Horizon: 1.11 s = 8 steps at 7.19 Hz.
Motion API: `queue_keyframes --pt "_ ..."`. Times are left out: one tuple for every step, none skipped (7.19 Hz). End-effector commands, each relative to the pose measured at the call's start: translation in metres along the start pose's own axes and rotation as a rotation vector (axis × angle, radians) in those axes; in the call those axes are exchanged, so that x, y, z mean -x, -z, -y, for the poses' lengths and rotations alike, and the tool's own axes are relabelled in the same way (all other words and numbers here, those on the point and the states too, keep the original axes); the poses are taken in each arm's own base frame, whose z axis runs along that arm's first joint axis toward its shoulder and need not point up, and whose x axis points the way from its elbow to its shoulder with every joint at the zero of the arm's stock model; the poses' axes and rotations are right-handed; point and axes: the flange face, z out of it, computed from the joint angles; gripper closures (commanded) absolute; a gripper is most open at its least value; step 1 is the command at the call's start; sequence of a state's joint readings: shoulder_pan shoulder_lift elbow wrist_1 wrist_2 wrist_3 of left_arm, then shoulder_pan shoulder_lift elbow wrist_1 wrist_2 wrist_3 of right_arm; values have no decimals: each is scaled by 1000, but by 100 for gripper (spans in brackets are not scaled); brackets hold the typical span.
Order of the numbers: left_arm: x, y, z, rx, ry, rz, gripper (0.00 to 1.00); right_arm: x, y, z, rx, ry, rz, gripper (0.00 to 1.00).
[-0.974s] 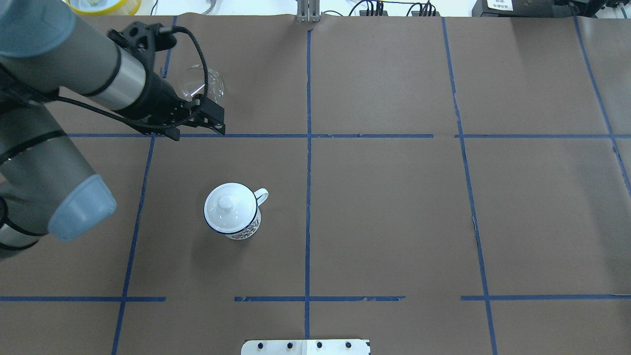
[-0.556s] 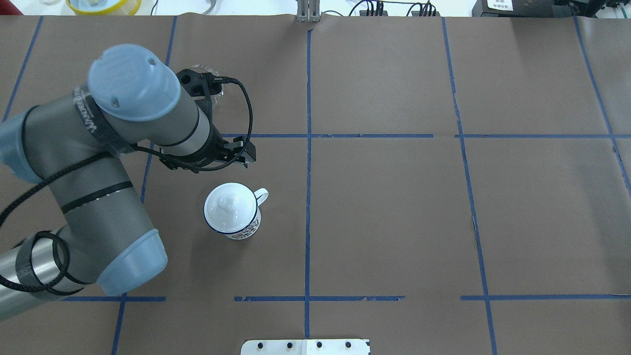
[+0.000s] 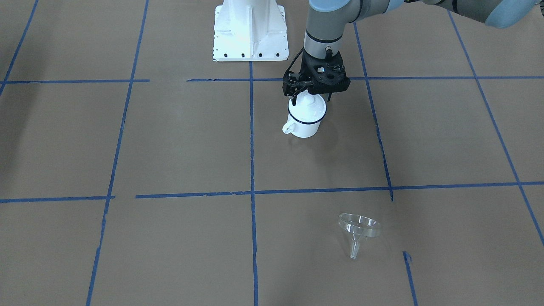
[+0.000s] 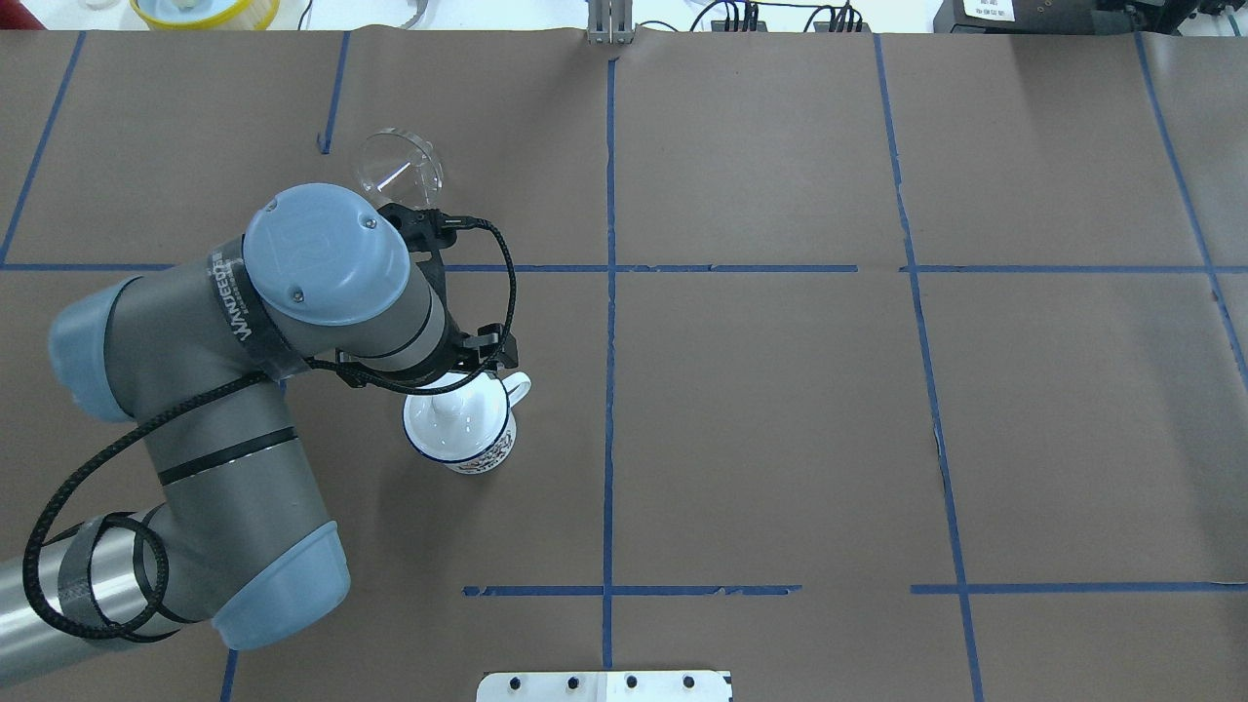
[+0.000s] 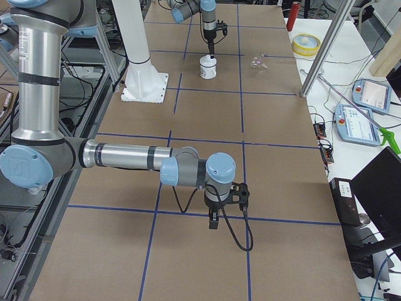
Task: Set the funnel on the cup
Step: 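Grasp the lid knob with the left gripper and lift it off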
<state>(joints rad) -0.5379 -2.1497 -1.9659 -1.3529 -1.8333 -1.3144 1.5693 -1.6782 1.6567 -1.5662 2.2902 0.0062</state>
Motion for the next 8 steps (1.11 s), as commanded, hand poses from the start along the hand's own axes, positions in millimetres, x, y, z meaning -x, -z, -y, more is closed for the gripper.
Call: queue_keyframes --pt "4 -2 -1 -1 -3 -13 1 0 0 0 0 0 0 0" --pt "3 -1 -1 -2 -1 -15 3 0 0 0 0 0 0 0" --pt "3 -2 -1 0 -1 -14 4 0 0 0 0 0 0 0" --pt "2 -4 -1 0 -4 -19 7 0 0 0 0 0 0 0" --pt "4 -7 -1 0 -3 -18 10 0 0 0 0 0 0 0" --pt "8 -9 -2 -2 -7 -31 10 0 0 0 0 0 0 0" --pt "10 -10 -2 -1 -8 -35 10 0 0 0 0 0 0 0" --pt "11 -12 -2 0 -8 -32 15 0 0 0 0 0 0 0"
